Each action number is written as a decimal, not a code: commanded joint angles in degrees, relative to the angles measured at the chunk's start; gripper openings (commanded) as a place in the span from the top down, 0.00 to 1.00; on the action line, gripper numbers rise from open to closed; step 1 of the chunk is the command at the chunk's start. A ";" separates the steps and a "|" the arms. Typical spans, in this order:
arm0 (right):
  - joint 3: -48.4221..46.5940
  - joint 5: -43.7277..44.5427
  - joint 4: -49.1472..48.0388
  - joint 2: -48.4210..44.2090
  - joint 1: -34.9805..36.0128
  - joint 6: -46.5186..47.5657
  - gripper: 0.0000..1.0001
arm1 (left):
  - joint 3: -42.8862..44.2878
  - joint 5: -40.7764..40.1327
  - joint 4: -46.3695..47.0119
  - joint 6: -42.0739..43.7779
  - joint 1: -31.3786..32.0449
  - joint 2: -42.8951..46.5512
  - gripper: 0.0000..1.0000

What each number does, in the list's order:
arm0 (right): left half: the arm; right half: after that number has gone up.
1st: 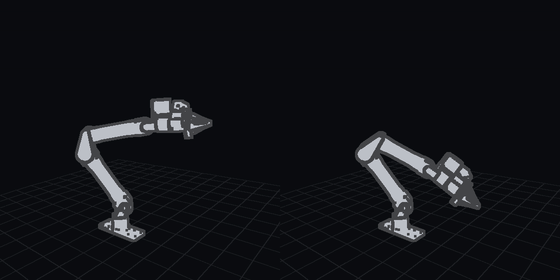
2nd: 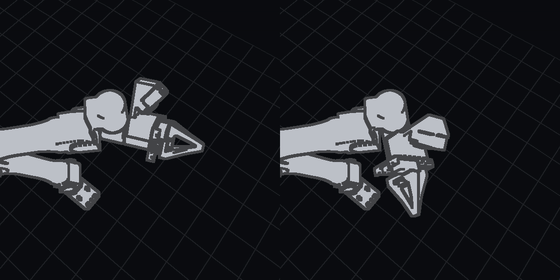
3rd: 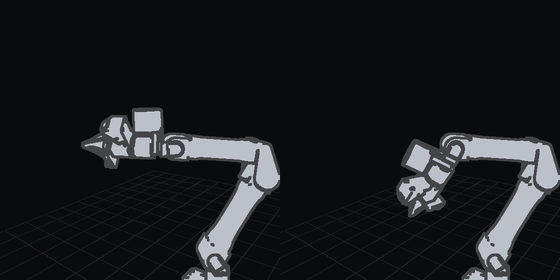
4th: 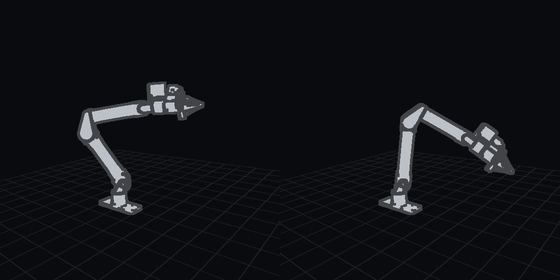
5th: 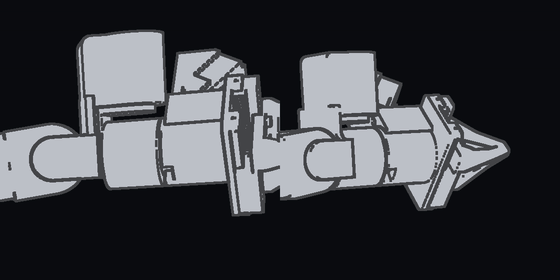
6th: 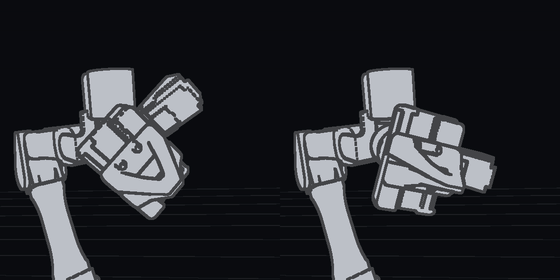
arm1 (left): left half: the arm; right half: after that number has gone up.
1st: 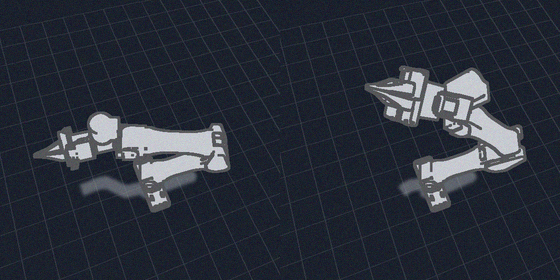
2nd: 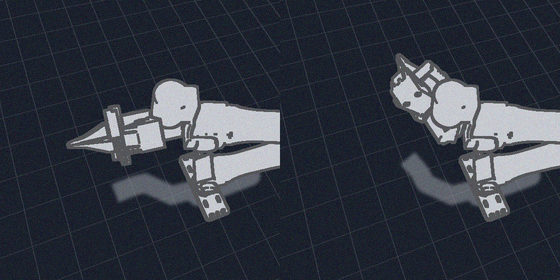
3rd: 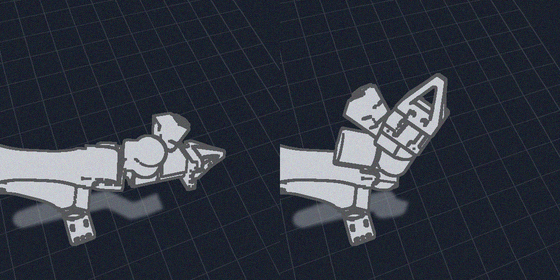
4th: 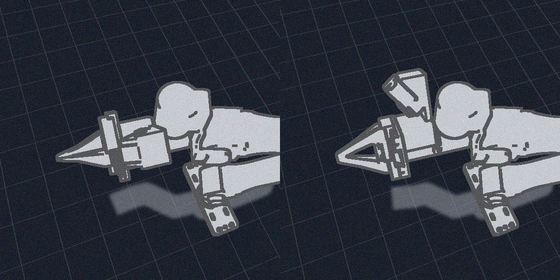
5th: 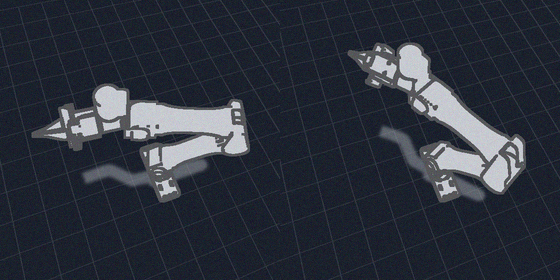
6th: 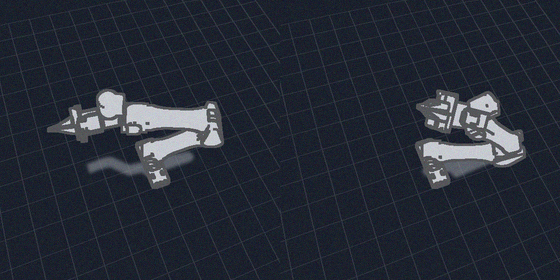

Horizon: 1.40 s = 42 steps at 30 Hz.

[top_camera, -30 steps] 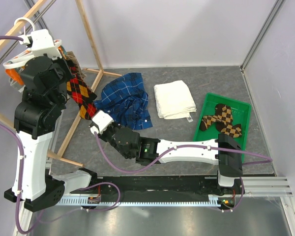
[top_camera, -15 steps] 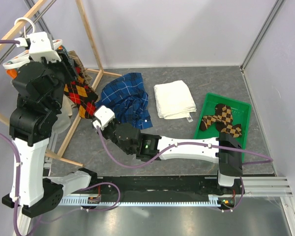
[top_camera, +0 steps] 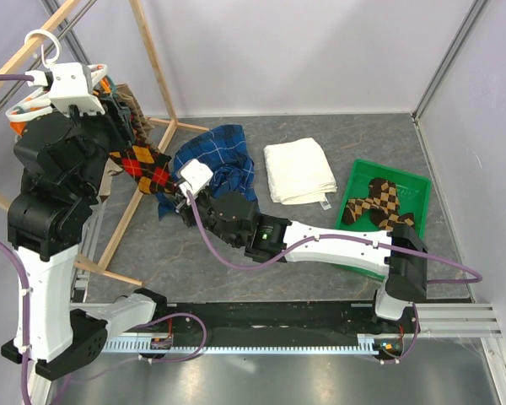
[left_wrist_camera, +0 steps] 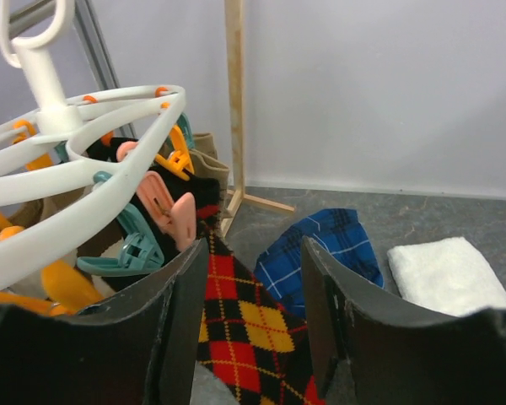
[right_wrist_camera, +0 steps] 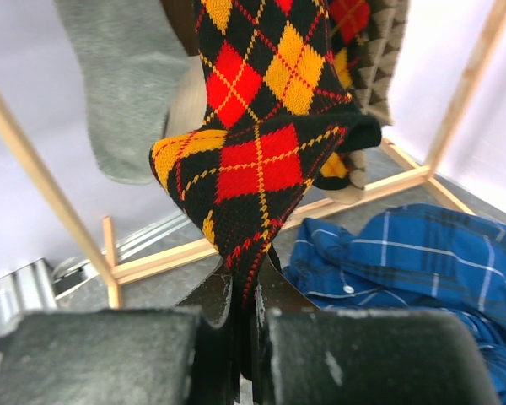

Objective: Remove the socks clipped to the hanger
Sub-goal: Remove the sock from the hanger.

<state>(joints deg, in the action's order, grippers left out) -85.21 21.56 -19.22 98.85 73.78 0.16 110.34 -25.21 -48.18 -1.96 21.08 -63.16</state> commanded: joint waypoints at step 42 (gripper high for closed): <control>-0.75 -8.82 0.33 -4.89 -7.33 -7.55 1.00 | 5.67 -7.31 -3.50 1.78 -7.54 -7.95 0.39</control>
<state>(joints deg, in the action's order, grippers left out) -85.62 14.28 -17.04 94.87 66.85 -6.48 114.17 -30.96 -54.02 -1.85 14.17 -70.87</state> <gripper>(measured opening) 0.022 0.609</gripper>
